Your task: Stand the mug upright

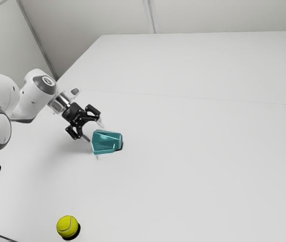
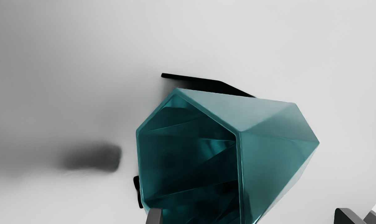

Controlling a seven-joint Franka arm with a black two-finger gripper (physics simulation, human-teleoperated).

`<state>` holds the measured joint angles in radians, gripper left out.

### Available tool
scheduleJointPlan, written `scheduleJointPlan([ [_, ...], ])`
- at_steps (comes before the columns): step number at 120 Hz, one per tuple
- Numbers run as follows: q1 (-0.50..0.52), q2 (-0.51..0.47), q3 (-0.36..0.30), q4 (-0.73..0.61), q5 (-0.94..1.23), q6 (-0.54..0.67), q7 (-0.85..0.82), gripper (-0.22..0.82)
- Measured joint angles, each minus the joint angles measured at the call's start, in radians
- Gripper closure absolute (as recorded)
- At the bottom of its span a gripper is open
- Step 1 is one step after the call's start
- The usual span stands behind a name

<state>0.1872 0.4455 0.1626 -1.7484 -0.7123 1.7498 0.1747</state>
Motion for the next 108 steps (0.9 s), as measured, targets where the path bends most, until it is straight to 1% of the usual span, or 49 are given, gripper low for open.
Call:
scheduleJointPlan([
  [45,-0.001,0.036,-0.015,0.0,-0.135,0.022,0.004,0.0],
  [53,-0.001,0.038,-0.021,0.0,-0.146,0.023,0.004,0.01],
  [57,-0.001,0.039,-0.022,-0.001,-0.148,0.024,0.004,0.05],
  [60,-0.001,0.039,-0.025,-0.001,-0.148,0.024,0.004,0.1],
  [72,-0.002,0.04,-0.03,0.0,-0.144,0.025,0.001,0.37],
  [81,-0.003,0.04,-0.031,0.001,-0.14,0.025,-0.001,0.52],
  [88,-0.003,0.039,-0.032,0.004,-0.137,0.025,-0.003,0.58],
  [108,-0.003,0.033,-0.057,0.024,-0.121,0.026,-0.008,0.69],
])
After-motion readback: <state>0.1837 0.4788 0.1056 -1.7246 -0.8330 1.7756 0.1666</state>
